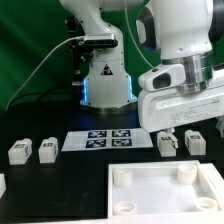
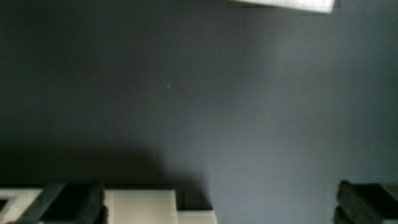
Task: Assemble one leg
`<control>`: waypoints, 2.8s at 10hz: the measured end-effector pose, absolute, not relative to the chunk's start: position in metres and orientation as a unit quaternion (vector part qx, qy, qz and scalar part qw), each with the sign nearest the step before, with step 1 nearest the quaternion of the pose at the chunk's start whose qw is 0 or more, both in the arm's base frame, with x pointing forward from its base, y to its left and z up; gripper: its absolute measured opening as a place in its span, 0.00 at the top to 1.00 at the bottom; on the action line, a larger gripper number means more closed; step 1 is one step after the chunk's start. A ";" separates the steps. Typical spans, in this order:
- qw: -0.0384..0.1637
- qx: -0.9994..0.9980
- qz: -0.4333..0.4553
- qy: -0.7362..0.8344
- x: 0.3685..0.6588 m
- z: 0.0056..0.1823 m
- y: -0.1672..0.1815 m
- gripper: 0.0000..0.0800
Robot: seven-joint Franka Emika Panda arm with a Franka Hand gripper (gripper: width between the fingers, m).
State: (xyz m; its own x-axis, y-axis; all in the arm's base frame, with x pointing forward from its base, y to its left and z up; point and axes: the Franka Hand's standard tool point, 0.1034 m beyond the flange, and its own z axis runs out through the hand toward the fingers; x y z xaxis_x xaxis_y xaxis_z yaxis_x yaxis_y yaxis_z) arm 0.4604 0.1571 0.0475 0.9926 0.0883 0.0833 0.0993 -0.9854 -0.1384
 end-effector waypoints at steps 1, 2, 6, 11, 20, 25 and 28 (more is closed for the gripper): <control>0.071 -0.996 -0.032 -0.053 0.459 0.047 0.157 0.19; 0.070 -0.996 -0.011 -0.050 0.456 0.046 0.159 0.19; 0.020 -0.977 0.200 -0.065 0.430 0.049 0.191 0.19; 0.035 -0.927 0.363 -0.094 0.421 0.033 0.168 0.19; -0.011 -0.908 0.417 -0.036 0.394 0.024 0.187 0.19; -0.012 -0.904 0.426 -0.036 0.385 0.009 0.187 0.19; -0.011 -0.904 0.425 -0.038 0.385 0.008 0.187 0.31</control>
Offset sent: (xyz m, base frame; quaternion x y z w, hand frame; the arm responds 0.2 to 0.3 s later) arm -0.0194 0.0369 0.0117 -0.0803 -0.2776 0.0732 0.9545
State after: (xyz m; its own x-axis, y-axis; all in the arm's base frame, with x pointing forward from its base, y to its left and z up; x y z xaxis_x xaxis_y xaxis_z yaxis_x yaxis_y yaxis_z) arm 0.3848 0.1866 0.0081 0.6355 0.0589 -0.7699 0.0782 -0.9969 -0.0117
